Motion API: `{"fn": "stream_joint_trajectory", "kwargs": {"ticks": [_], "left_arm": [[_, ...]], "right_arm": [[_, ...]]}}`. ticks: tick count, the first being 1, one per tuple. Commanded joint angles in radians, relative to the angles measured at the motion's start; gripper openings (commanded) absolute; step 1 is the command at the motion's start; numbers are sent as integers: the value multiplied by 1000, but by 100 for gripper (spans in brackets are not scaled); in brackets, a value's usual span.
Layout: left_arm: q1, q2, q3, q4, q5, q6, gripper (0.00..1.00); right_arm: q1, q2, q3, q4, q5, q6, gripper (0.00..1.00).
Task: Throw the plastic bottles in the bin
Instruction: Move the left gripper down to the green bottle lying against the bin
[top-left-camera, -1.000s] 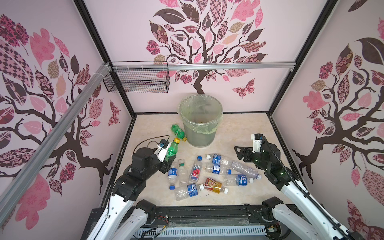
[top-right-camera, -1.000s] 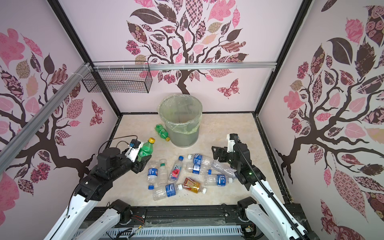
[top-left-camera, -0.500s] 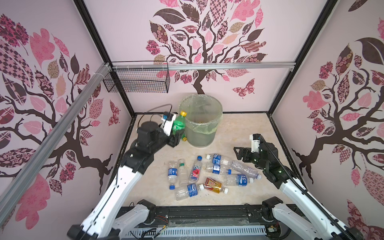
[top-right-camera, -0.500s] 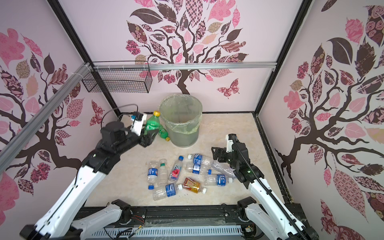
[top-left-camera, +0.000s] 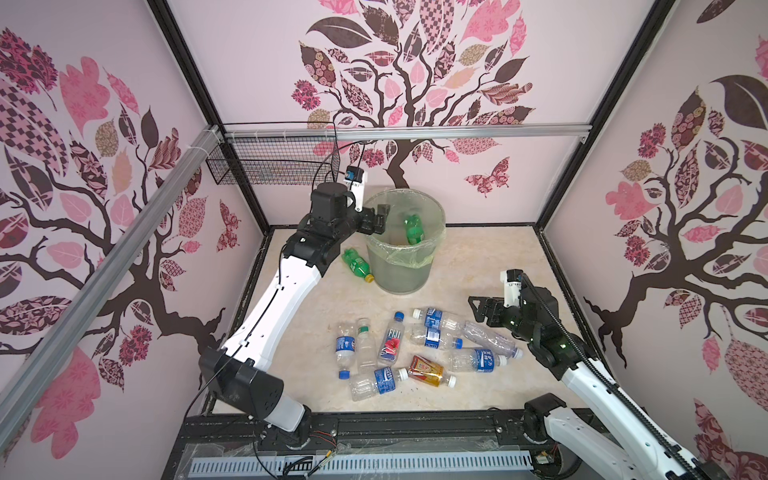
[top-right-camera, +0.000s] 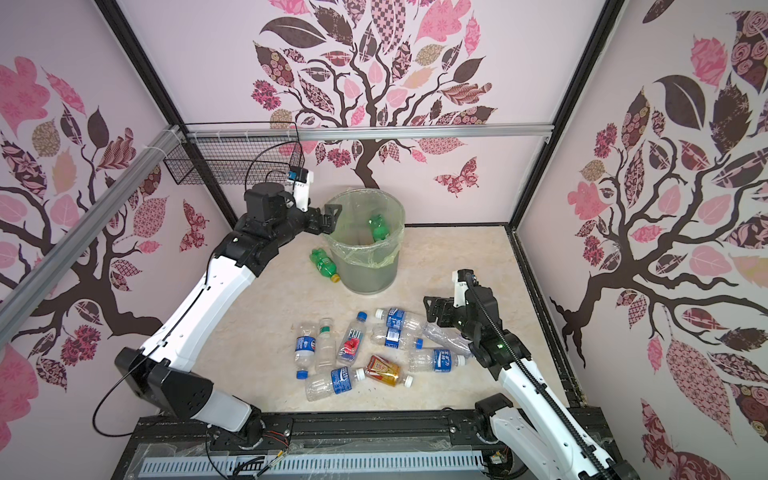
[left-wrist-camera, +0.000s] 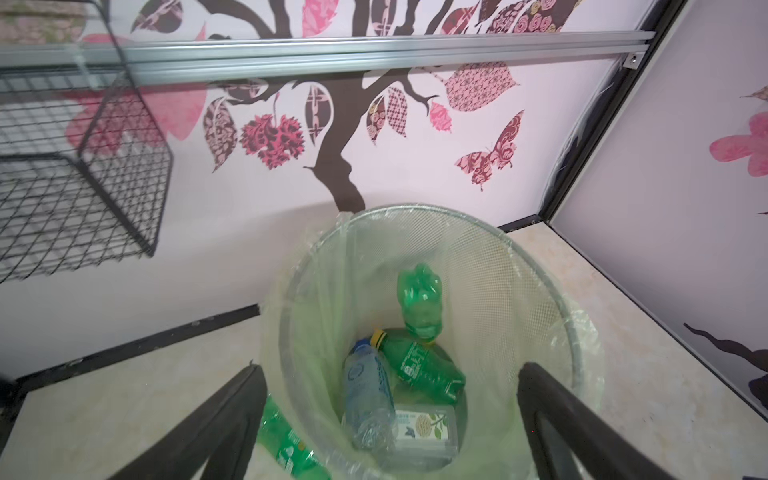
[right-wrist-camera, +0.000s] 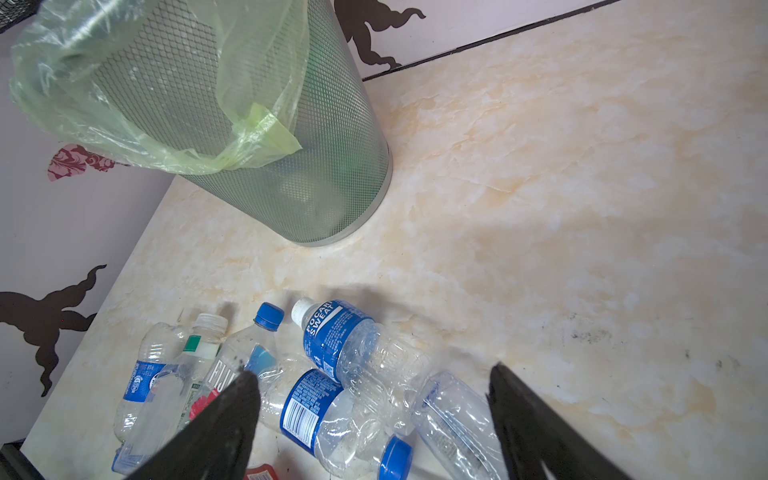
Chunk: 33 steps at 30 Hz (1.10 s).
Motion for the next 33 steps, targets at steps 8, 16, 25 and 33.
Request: {"fn": "stream_joint_trajectory", "kwargs": {"ticks": [8,16,25,33], "left_arm": [[83,-211,-290,-73,-192,-120,98],[86,-62,-251,-177,-334,-332,98],[163,215,-77,-235,-179,-393,98],[228,381,-21,-172,11,-466,98]], "right_arm": [[-4,21,21,7,-31,-3,89],[-4,15,23,2,-31,0,89],[-4,-5,26,-10,-26,-1,89],[-4,-6,35,-34,-16,-3,90]]}}
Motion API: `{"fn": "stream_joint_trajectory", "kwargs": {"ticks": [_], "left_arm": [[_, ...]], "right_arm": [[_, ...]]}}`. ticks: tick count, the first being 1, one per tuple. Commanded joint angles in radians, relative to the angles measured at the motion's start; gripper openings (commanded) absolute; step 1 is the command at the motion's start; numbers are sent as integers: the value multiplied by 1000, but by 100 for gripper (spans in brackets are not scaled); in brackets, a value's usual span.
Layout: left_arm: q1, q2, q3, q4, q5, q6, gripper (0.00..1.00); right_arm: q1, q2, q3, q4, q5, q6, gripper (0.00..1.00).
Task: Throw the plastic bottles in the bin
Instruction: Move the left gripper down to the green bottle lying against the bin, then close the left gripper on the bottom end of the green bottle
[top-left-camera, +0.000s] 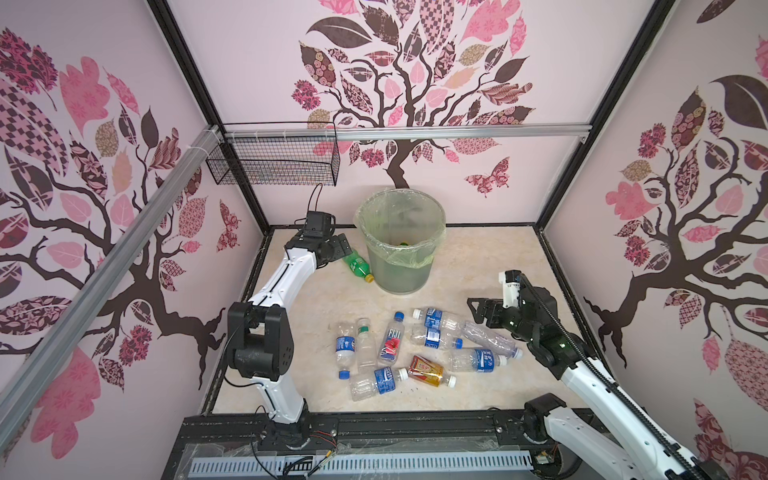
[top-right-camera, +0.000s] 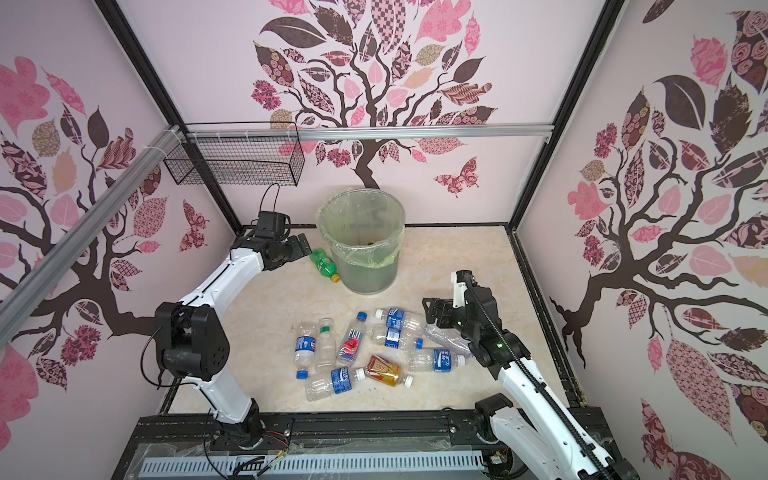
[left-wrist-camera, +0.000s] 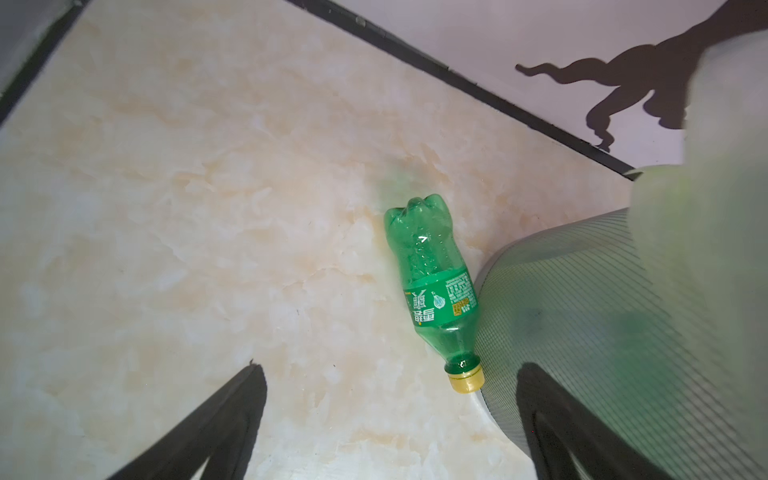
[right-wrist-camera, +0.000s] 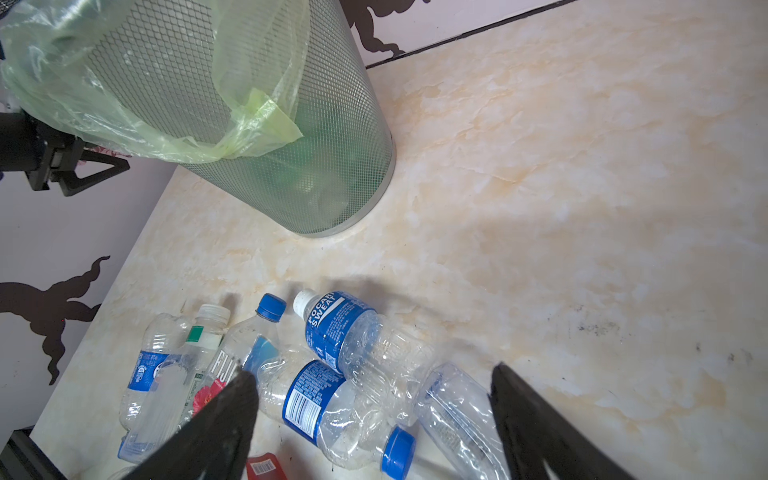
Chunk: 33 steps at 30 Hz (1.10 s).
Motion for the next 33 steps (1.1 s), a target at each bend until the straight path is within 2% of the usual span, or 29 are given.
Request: {"fn": "stream_joint_trajectory", "kwargs": {"ticks": [1,11,25,33], "left_arm": [[-5,65,98,-7,93,-43,98],[-5,240,197,1,189,-138,96],[-12,387,214,19,233,-138,91],[-16,436,216,3,222,-128,81]], "right_arm": [[-4,-10,35,-15,1,-3,90],[-4,-17,38,-20,-6,-5,90],[-4,-17,37,-21,-11,1,90],[-4,-26,43,-24,-15,18,89]]}}
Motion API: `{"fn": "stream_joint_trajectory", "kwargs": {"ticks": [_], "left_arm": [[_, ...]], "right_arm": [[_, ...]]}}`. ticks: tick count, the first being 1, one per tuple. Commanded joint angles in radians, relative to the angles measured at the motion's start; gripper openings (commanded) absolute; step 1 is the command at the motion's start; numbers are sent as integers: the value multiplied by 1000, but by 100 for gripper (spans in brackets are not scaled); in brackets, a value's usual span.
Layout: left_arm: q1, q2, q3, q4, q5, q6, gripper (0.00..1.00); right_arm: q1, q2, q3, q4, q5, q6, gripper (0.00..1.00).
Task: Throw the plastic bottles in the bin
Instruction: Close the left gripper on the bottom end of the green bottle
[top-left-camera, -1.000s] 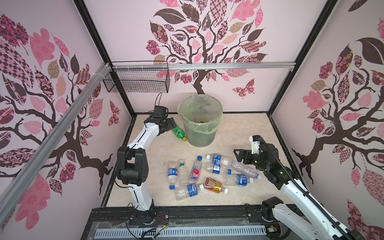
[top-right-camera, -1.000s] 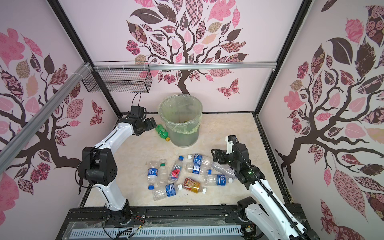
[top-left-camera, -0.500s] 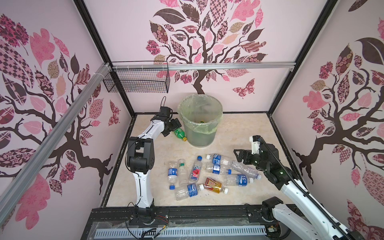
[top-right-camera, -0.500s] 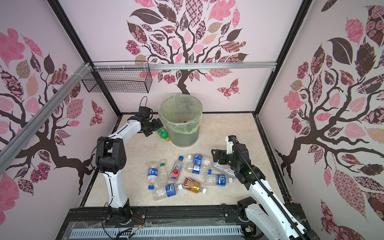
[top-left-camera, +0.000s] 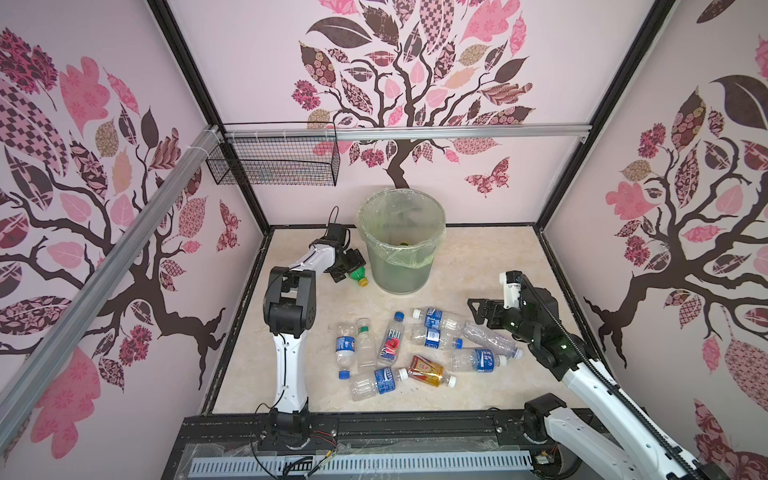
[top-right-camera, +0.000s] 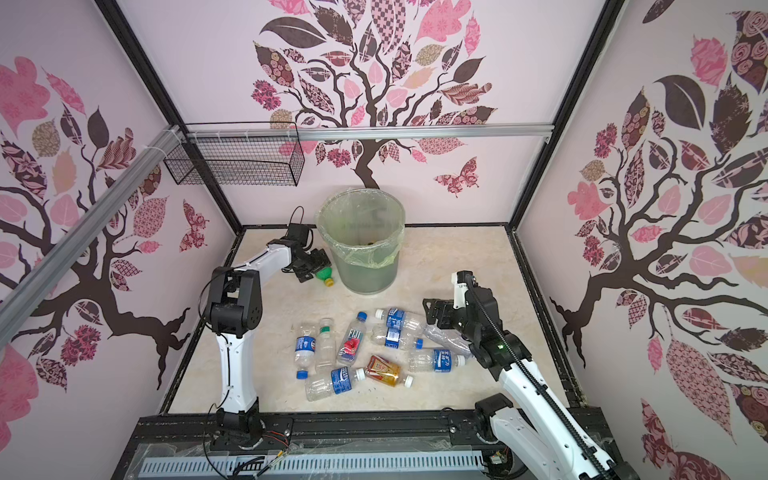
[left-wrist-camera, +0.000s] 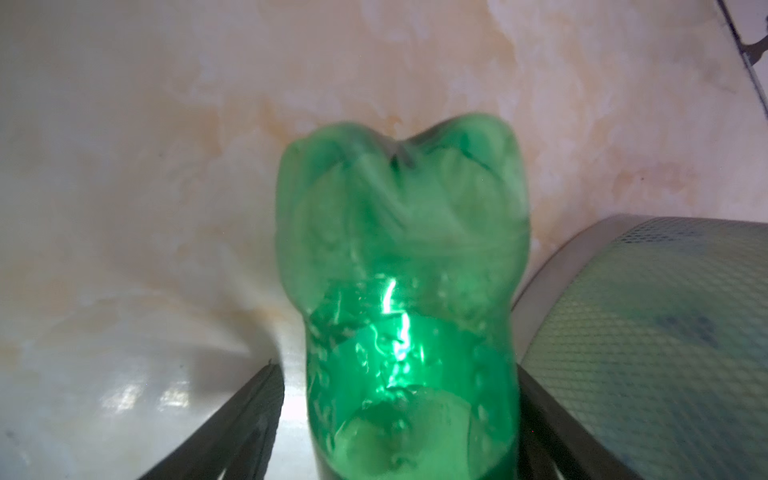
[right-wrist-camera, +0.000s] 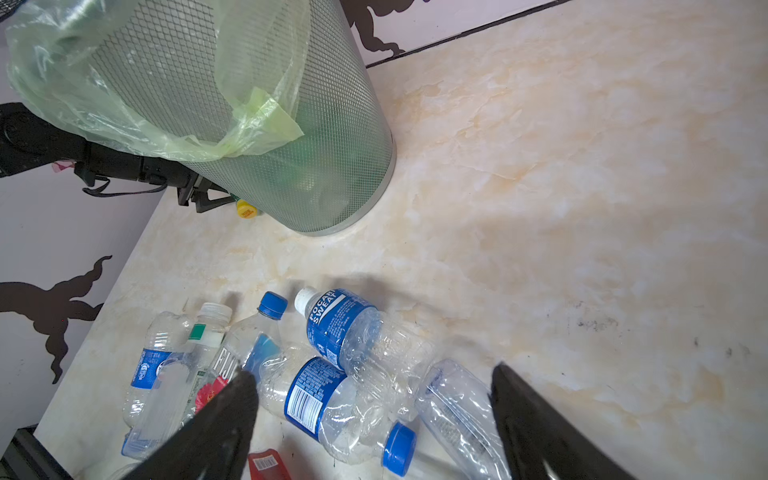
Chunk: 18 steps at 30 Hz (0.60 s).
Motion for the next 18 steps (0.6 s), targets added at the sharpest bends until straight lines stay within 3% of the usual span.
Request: {"fn": "stream_joint_trajectory", "kwargs": {"ticks": [1,7,18], "left_arm": [[-5,13,21,-4,-5,13,79],[-5,-26,-44,26,-18,14,65],[17,-212,-218,73,-80,41,61]], "right_arm": [[-4,-11,45,-14,-15,14,89],[-5,-12,42,-15,-11,14,89],[-4,-6,31,-10,-14,17,89]]}}
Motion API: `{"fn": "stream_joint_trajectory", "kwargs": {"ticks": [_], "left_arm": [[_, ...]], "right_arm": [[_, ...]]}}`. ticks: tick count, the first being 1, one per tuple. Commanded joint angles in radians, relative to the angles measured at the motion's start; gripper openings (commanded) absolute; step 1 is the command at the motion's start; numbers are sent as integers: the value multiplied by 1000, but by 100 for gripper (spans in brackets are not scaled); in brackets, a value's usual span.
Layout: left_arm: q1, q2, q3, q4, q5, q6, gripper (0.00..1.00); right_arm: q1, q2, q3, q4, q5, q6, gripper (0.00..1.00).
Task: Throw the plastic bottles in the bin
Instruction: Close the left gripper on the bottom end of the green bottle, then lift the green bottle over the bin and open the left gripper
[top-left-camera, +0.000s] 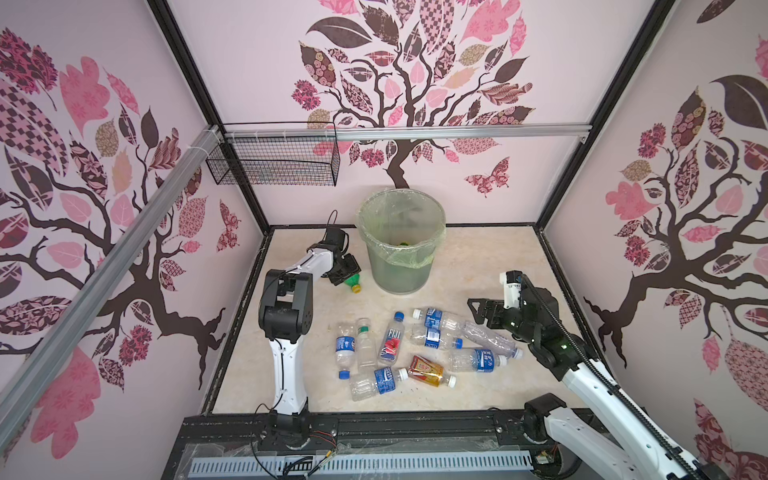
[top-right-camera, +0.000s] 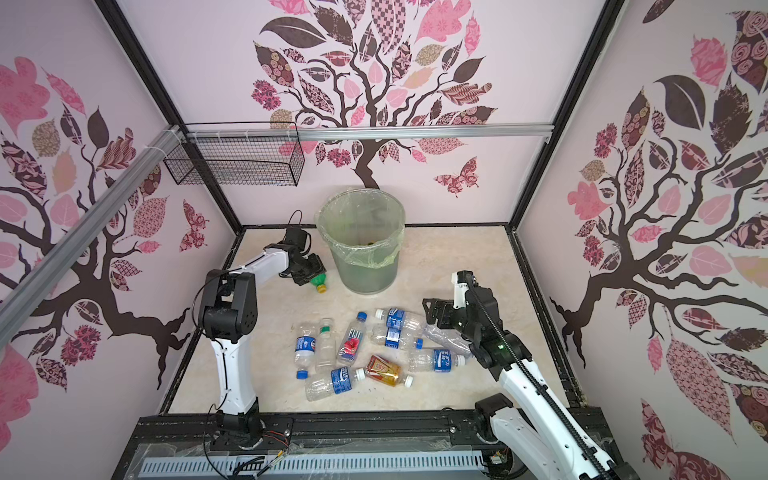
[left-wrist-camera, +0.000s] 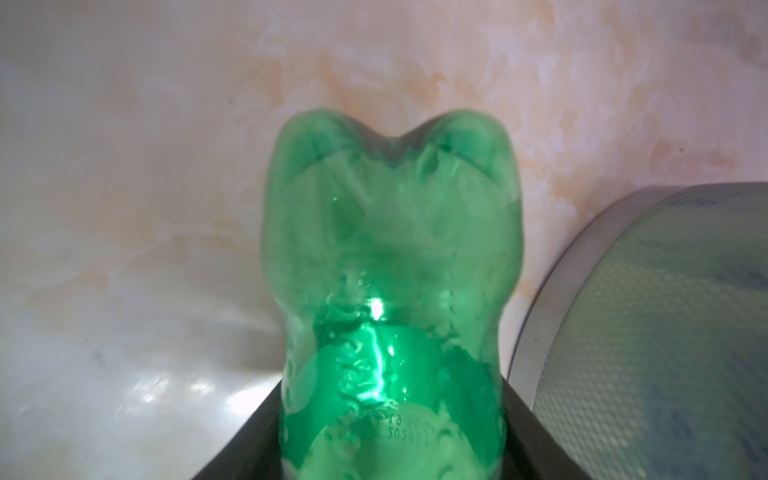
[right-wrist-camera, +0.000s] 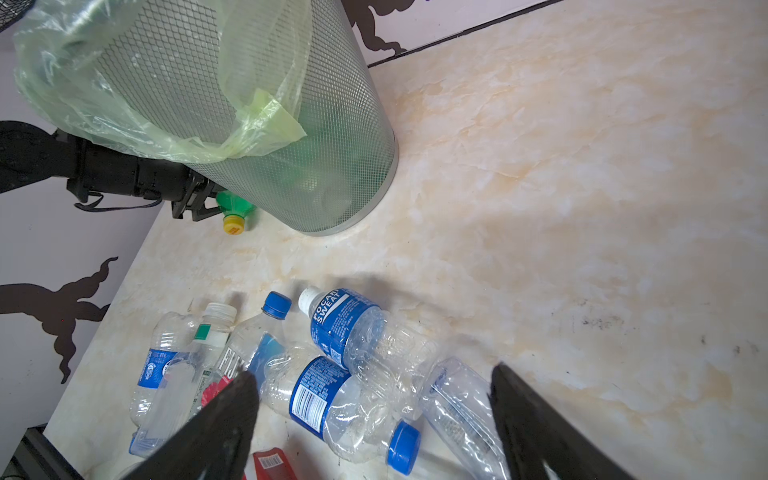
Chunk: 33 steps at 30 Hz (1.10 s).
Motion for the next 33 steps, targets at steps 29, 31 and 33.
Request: {"fn": "stream_joint_trajectory", "kwargs": {"ticks": [29,31,33], "left_arm": [[44,-1039,-462,-33,-31,347,56],[44,-1103,-480,-43,-40,370,56],[44,-1177,-505,-39,-37,394,56]], "right_arm": [[-4,5,28,8,-69,2,89],[-4,6,27,14,-78,7,89],[-4,7,25,21,-84,14,89]]}}
